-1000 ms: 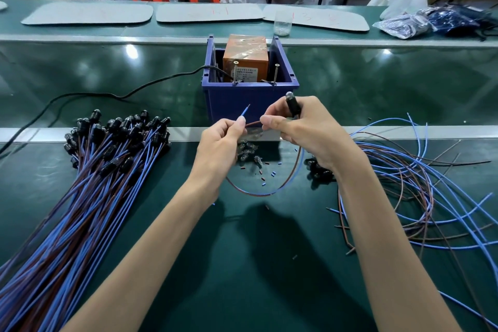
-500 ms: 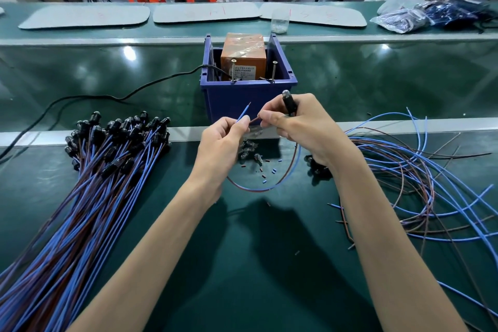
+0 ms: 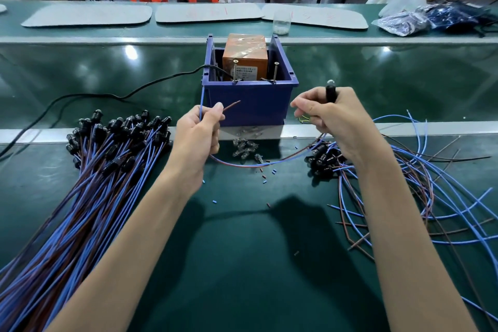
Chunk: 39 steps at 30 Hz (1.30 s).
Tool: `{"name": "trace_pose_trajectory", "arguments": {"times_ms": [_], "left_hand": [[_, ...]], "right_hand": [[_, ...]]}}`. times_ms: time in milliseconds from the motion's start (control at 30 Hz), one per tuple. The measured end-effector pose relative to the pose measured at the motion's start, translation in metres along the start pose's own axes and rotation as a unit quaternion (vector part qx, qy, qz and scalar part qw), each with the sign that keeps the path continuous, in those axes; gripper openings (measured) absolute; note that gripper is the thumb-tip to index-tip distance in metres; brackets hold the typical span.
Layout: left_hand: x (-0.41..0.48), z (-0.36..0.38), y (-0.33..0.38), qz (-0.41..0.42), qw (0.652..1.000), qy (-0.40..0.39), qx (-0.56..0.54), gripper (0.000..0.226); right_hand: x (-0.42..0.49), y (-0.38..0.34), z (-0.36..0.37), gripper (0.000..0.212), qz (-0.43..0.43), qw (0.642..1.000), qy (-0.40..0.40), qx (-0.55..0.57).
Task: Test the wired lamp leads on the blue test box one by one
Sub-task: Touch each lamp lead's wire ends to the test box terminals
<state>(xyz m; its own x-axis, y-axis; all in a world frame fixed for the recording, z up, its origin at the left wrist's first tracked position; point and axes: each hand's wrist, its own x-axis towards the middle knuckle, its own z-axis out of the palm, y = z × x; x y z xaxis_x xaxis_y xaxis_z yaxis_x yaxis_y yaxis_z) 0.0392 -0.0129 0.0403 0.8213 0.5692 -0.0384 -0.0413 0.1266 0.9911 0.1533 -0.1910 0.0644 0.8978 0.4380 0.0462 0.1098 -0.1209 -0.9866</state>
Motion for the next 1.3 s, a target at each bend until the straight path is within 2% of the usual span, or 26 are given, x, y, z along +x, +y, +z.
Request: {"name": "trace_pose_trajectory", "arguments": {"times_ms": [133, 267, 433, 633, 733, 833, 1033, 1100, 1167, 1300], "left_hand": [[0.001, 0.002, -0.003, -0.017, 1.0, -0.012, -0.012, 0.027], [0.0, 0.005, -0.008, -0.031, 0.999, -0.016, 0.0, 0.026], [0.0, 0.012, -0.008, -0.06, 0.995, -0.007, -0.083, 0.028], [-0.003, 0.017, -0.007, -0.064, 0.984, 0.011, -0.164, 0.026], [-0.005, 0.017, -0.006, -0.079, 0.979, 0.016, -0.186, 0.022], [-0.009, 0.02, -0.004, -0.094, 0.974, -0.02, -0.206, 0.019], [-0.011, 0.027, -0.01, -0.072, 0.97, -0.044, -0.229, 0.021], [-0.011, 0.027, -0.014, -0.033, 0.981, -0.016, -0.192, 0.022], [-0.013, 0.027, -0.017, 0.017, 0.994, 0.022, -0.106, 0.023], [-0.011, 0.023, -0.021, 0.083, 0.993, 0.079, -0.011, 0.023]], "right_hand": [[-0.001, 0.007, 0.011, 0.014, 0.025, 0.994, -0.078, -0.078], [-0.001, 0.013, 0.028, 0.023, 0.043, 0.977, -0.096, -0.186], [-0.005, 0.012, 0.043, 0.009, 0.032, 0.979, -0.071, -0.19], [-0.015, 0.009, 0.062, 0.015, 0.03, 0.974, -0.189, -0.119], [-0.015, 0.011, 0.068, 0.011, 0.018, 0.981, -0.172, -0.091], [-0.015, 0.012, 0.074, 0.004, 0.004, 0.987, -0.153, -0.055], [-0.01, 0.012, 0.073, 0.025, 0.009, 0.996, -0.086, -0.011], [-0.007, 0.008, 0.068, 0.023, 0.038, 0.997, -0.056, 0.041], [-0.006, 0.004, 0.063, 0.018, 0.053, 0.994, -0.047, 0.089], [-0.009, 0.0, 0.058, 0.014, 0.045, 0.991, -0.037, 0.123]]}}
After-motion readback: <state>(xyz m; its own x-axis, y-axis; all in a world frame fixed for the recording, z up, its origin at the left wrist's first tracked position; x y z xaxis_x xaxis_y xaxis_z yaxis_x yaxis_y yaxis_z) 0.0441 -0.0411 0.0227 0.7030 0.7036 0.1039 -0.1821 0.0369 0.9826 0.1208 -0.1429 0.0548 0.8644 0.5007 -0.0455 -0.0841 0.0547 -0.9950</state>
